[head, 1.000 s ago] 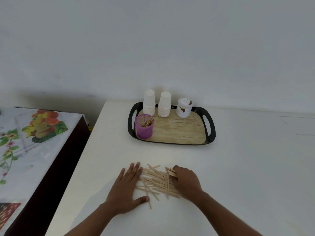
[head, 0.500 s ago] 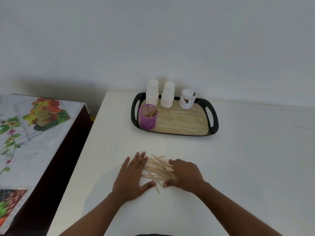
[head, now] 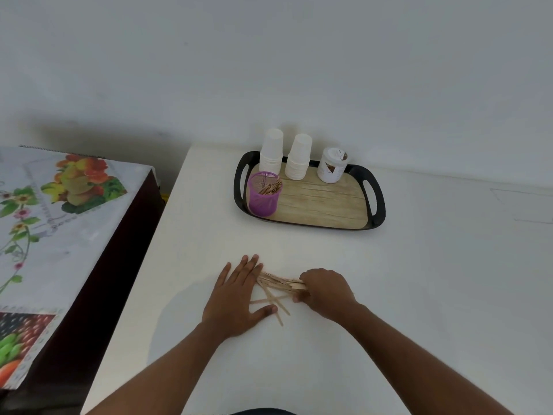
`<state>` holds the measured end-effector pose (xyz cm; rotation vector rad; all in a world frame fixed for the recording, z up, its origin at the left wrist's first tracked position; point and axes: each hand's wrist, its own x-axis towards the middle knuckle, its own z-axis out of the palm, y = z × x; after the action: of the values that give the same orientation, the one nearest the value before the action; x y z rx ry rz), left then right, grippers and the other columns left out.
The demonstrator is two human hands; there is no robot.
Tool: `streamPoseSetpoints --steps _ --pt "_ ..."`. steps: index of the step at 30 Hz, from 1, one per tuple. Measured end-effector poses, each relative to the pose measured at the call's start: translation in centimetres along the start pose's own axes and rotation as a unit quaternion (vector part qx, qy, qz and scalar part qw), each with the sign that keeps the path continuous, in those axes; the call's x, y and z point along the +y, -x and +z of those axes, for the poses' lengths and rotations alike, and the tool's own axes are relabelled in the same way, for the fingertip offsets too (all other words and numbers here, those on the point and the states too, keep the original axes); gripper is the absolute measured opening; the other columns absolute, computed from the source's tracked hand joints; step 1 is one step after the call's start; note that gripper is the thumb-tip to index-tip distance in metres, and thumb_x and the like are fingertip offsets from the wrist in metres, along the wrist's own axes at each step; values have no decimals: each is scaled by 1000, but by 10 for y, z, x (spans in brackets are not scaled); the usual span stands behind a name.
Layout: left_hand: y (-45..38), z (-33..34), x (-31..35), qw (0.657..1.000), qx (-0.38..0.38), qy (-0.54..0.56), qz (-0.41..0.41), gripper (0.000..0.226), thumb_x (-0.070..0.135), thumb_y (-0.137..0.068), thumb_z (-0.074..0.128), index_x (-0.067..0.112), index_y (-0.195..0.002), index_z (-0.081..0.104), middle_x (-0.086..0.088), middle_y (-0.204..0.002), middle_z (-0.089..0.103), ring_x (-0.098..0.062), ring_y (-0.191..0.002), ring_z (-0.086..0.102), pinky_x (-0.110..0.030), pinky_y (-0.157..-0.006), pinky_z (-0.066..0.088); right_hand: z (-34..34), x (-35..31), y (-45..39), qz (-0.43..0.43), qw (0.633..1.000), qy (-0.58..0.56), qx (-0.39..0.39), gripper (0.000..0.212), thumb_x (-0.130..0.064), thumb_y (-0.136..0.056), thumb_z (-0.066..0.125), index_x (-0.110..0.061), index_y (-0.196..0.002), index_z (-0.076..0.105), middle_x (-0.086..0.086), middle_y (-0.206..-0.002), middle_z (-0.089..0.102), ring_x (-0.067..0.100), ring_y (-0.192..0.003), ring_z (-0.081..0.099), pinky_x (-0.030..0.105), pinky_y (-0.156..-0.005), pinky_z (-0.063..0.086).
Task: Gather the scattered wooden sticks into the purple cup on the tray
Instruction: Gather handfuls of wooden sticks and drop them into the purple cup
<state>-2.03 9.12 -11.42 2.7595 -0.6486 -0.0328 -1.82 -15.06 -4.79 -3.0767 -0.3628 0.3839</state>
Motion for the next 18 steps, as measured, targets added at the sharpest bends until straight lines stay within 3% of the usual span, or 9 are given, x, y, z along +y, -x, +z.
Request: streamPoseSetpoints --steps 12,18 --pt "1 -2 1 1000 -6 7 -3 100 87 -88 25 21 -161 16 8 -170 4 -9 -156 -6 -44 -126 4 0 3 -4 -49 994 86 39 28 -42 -103 51 -18 -105 65 1 -95 66 24 -76 65 37 -67 54" --pt "3 -7 2 999 8 49 -13 103 86 -87 30 21 -162 0 9 -169 6 -8 -156 0 -41 -128 5 3 14 1 -10 997 10 79 22 -41 -101 51 -23 -103 64 -4 -96 66 21 -81 63 33 -69 49"
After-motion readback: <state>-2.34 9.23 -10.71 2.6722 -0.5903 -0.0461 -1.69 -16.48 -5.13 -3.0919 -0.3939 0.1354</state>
